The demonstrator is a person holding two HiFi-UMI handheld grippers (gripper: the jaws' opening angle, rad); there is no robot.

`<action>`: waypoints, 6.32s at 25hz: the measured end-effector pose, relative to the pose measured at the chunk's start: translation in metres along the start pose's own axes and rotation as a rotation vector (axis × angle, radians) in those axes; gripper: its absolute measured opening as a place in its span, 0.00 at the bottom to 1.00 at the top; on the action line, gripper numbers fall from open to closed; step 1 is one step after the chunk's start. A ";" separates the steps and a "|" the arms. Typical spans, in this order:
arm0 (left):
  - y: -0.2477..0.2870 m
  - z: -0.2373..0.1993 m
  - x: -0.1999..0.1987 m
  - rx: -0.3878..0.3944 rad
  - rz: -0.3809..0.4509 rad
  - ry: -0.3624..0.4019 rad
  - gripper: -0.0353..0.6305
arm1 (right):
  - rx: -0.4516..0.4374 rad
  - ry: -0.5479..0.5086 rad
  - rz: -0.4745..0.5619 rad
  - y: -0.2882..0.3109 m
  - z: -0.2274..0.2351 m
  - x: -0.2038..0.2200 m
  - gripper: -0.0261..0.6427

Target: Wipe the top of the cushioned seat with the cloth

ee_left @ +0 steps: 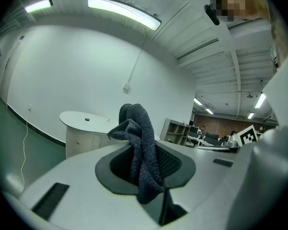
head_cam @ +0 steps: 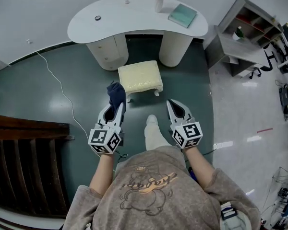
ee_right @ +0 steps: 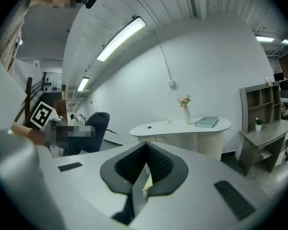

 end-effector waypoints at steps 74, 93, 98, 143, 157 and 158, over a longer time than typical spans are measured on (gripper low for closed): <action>0.381 -0.211 0.186 0.103 -0.282 -0.122 0.20 | 0.056 0.030 -0.121 0.317 0.232 0.130 0.05; 0.462 -0.091 0.342 0.306 -0.530 -0.205 0.20 | 0.135 0.075 -0.169 0.280 0.257 0.154 0.05; 0.476 -0.074 0.373 0.281 -0.587 -0.193 0.20 | 0.149 0.080 -0.170 0.273 0.265 0.156 0.05; 0.434 -0.142 0.383 0.049 -0.712 0.003 0.20 | 0.106 0.098 -0.213 0.286 0.260 0.177 0.05; 0.375 -0.207 0.368 -0.063 -0.702 0.018 0.20 | 0.063 0.086 -0.228 0.305 0.251 0.180 0.05; 0.371 -0.212 0.367 -0.074 -0.702 0.018 0.21 | 0.061 0.086 -0.230 0.307 0.250 0.180 0.05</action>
Point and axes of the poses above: the fingertips, and each gripper's own axes: y forward along the fingers, z to its right, x out of its underside, the point moved 10 cm from there along -y, backward along the fingers
